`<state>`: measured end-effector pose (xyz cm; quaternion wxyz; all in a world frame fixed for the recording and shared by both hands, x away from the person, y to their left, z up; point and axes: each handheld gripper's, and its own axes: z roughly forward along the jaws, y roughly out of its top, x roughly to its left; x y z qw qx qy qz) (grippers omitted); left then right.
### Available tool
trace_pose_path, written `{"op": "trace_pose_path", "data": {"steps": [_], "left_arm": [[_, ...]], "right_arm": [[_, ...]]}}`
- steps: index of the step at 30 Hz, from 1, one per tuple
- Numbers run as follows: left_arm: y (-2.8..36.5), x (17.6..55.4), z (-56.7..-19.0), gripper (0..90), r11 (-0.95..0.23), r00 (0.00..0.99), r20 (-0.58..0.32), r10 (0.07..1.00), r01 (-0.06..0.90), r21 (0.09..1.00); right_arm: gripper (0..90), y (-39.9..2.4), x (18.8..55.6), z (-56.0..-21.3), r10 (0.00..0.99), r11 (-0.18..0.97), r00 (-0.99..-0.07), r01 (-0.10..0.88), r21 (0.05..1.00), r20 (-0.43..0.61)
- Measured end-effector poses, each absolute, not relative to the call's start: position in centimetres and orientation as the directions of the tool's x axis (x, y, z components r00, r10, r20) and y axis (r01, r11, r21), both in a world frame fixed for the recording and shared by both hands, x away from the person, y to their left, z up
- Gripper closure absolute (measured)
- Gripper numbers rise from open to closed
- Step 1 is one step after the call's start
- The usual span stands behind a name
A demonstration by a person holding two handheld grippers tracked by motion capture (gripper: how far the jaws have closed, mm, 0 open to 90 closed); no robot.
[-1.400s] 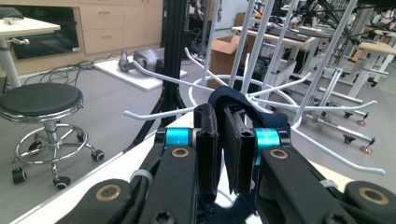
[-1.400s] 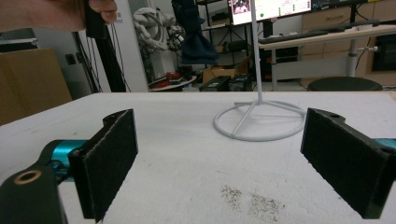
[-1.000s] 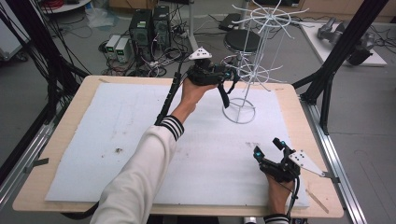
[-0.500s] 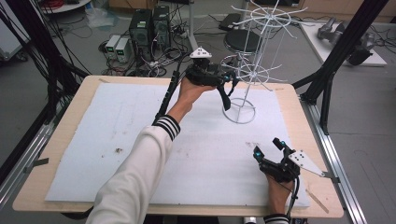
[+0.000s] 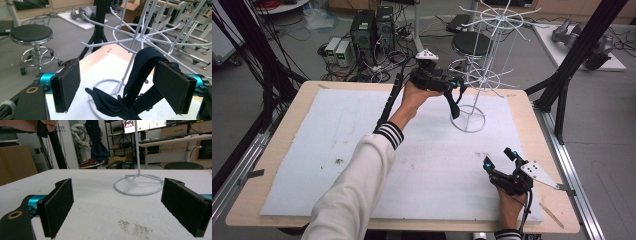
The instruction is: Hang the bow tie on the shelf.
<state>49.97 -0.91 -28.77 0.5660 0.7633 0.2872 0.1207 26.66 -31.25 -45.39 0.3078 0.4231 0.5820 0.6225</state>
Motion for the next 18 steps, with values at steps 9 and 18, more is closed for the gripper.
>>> {"op": "trace_pose_path", "data": {"steps": [9, 18], "left_arm": [[-0.57, 49.96, -28.34, 20.6, -0.198, 0.801, -0.165, 0.576, 0.332, 0.922], [-0.12, 49.16, -28.3, 19.8, -0.203, 0.823, -0.155, 0.546, 0.31, 0.929]], "right_arm": [[10.1, -31.29, 26.68, -45.39, 0.876, -0.133, -0.453, 0.108, 0.985, 0.168], [10.1, -31.32, 26.67, -45.4, 0.873, -0.134, -0.457, 0.109, 0.985, 0.17]]}}
